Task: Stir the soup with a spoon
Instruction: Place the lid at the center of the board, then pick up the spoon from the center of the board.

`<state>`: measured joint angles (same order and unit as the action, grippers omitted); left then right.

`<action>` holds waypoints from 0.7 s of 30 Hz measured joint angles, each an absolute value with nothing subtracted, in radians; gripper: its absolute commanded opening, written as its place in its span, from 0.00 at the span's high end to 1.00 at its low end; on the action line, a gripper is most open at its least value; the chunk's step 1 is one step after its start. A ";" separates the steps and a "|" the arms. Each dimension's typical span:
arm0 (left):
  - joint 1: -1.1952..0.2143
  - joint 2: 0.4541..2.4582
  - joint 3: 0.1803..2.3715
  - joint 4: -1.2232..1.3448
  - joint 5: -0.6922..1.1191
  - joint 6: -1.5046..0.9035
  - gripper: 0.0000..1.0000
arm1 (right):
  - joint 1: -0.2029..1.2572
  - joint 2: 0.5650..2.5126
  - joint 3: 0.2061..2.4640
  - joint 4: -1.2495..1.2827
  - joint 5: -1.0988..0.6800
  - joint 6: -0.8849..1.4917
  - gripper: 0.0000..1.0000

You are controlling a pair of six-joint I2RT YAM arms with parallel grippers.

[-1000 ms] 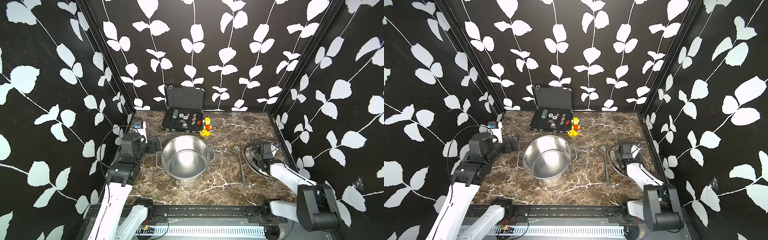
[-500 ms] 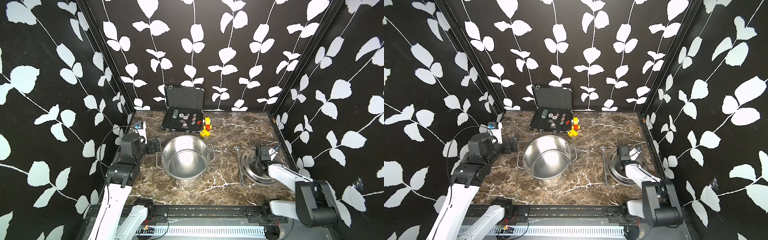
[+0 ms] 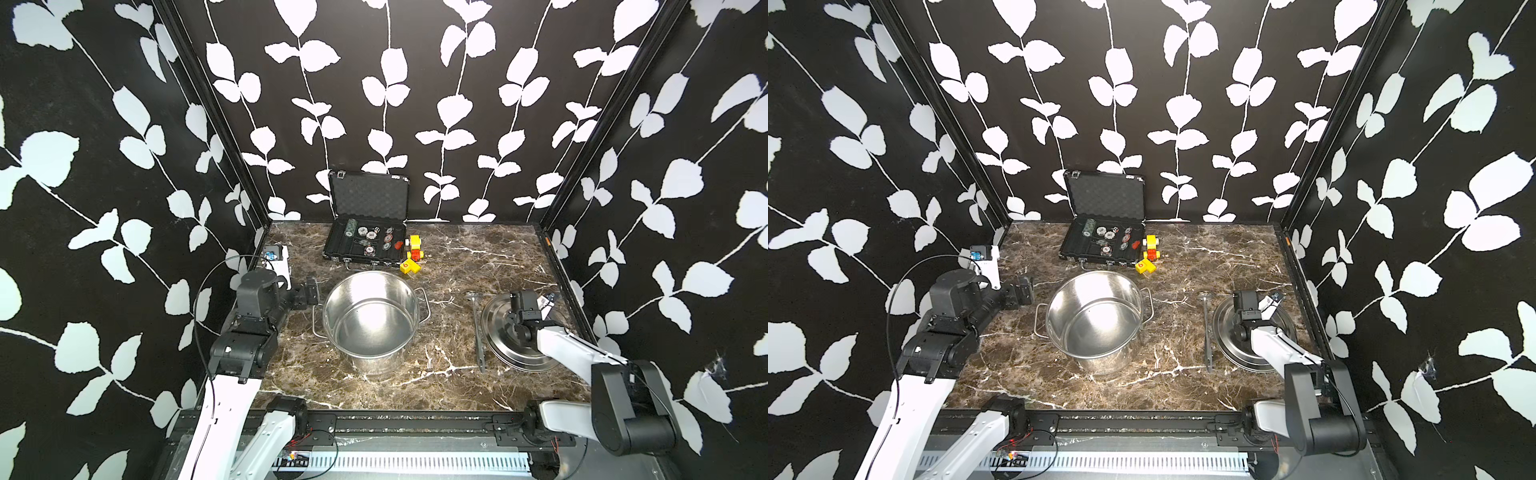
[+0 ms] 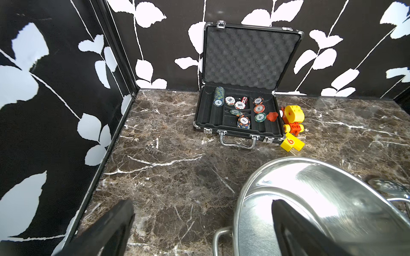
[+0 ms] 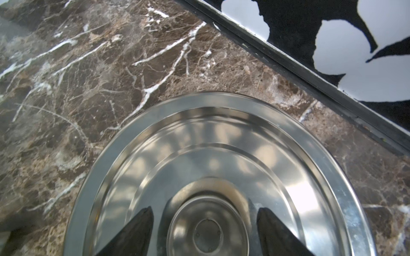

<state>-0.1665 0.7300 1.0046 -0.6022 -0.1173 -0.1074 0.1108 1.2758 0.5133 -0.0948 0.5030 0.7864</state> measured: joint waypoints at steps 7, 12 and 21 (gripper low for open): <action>-0.167 0.709 1.004 -0.593 -0.101 -0.057 0.01 | 0.118 1.135 0.604 -0.225 0.346 0.628 0.23; -0.167 0.690 0.976 -0.536 -0.028 -0.007 0.01 | 0.165 1.134 0.672 -0.269 0.074 0.500 0.28; -0.167 0.677 0.924 -0.439 0.150 0.069 0.01 | 0.245 1.306 0.669 -0.272 -0.203 0.397 0.43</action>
